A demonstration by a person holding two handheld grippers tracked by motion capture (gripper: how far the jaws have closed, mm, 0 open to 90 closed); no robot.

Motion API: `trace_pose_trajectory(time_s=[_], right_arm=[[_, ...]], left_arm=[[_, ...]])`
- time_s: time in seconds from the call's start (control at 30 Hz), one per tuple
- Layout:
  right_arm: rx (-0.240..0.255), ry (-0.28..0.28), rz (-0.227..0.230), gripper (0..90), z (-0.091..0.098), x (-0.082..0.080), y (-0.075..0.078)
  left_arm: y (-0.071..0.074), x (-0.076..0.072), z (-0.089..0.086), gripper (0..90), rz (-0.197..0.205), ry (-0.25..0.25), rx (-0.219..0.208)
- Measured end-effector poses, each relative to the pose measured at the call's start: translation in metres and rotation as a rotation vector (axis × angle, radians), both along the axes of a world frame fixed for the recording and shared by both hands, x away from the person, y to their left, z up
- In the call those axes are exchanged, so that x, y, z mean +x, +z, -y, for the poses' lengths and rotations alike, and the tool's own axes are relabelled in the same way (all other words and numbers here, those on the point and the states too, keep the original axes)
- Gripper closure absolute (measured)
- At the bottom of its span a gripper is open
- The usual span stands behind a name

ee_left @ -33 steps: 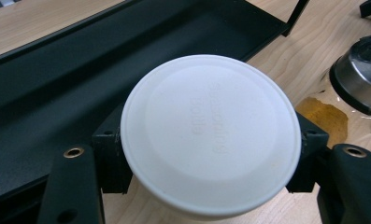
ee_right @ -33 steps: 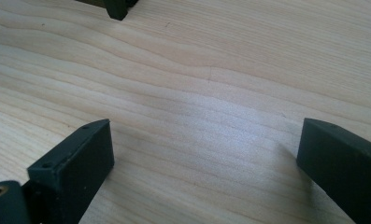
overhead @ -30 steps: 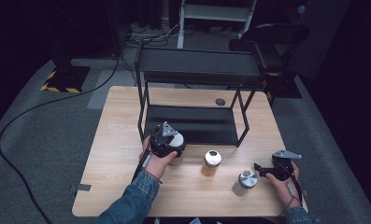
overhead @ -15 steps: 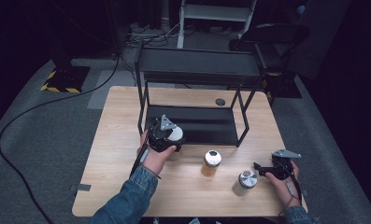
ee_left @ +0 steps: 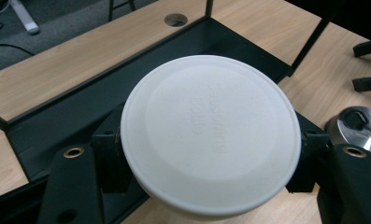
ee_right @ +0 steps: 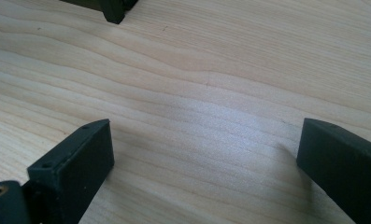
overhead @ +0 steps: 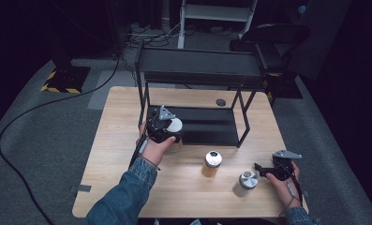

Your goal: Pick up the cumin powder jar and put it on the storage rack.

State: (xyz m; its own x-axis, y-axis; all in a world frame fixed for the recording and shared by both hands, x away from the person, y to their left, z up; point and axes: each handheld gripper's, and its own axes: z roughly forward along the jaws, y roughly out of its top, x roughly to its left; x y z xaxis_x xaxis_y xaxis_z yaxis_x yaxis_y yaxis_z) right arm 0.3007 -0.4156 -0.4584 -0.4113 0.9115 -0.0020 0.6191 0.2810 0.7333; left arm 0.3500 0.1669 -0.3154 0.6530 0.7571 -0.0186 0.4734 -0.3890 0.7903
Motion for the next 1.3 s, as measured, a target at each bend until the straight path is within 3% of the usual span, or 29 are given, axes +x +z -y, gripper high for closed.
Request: trace_pose_trajectory(time_s=[0.43,0.8,1.0,1.3], right_arm=[[0.0,0.0,0.0,3.8,0.0,0.0,0.0],[0.0,0.0,0.0,3.8,0.0,0.0,0.0],[0.0,0.0,0.0,3.8,0.0,0.0,0.0],[0.0,0.0,0.0,3.8,0.0,0.0,0.0]], left_arm=[[0.006,0.028,-0.007,33.4,-0.003,0.048,-0.016],[0.003,0.06,-0.005,33.5,-0.019,0.08,0.015],[-0.011,0.083,-0.005,33.4,-0.049,0.073,0.027],[-0.021,0.095,0.0,33.4,-0.074,0.089,0.055]])
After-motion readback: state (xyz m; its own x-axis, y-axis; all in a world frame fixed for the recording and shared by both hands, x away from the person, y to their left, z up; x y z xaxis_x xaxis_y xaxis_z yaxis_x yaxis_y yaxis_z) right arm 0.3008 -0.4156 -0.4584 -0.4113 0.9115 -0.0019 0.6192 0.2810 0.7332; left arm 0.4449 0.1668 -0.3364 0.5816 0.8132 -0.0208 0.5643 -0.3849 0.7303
